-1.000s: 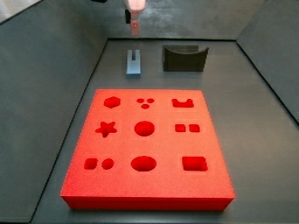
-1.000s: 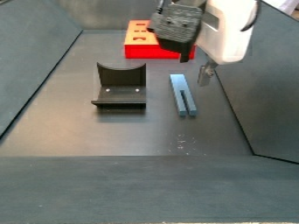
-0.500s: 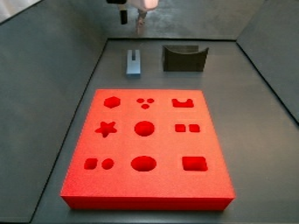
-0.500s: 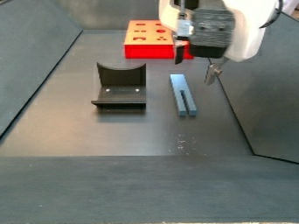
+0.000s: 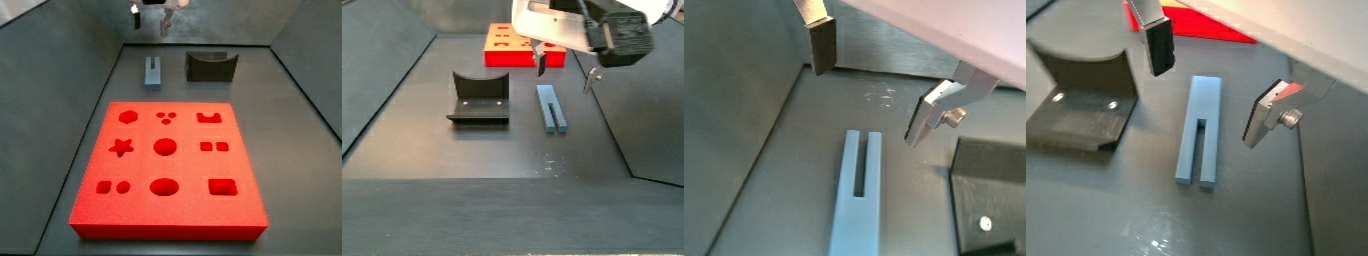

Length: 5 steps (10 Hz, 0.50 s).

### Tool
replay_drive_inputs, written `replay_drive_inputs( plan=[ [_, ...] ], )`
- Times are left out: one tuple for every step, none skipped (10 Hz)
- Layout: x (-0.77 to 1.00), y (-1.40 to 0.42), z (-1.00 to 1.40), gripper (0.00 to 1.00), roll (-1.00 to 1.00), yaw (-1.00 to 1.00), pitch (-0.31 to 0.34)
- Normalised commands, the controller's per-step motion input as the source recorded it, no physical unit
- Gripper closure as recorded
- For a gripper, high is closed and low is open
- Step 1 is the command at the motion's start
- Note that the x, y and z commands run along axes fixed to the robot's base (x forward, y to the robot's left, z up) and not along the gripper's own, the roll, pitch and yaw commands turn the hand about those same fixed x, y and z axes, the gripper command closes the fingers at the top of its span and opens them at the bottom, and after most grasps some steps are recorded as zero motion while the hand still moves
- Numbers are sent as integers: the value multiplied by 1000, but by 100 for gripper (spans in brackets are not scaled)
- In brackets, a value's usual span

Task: Pick up the double-square object. Move up. Rotate the double-square object. Place the double-square object on the fixture. Regrasp the double-square object. Move to above the board. Insert the double-square object.
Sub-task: Rotate the double-square object.

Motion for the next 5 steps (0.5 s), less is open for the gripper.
replay_drive_inputs(
  plan=[
    [35,0,-37,0,4,1000,-10],
    [35,0,-37,0,4,1000,-12],
    [35,0,-37,0,5,1000,-13],
    [35,0,-37,0,6,1000,-16],
    [35,0,-37,0,7,1000,-19]
  ],
)
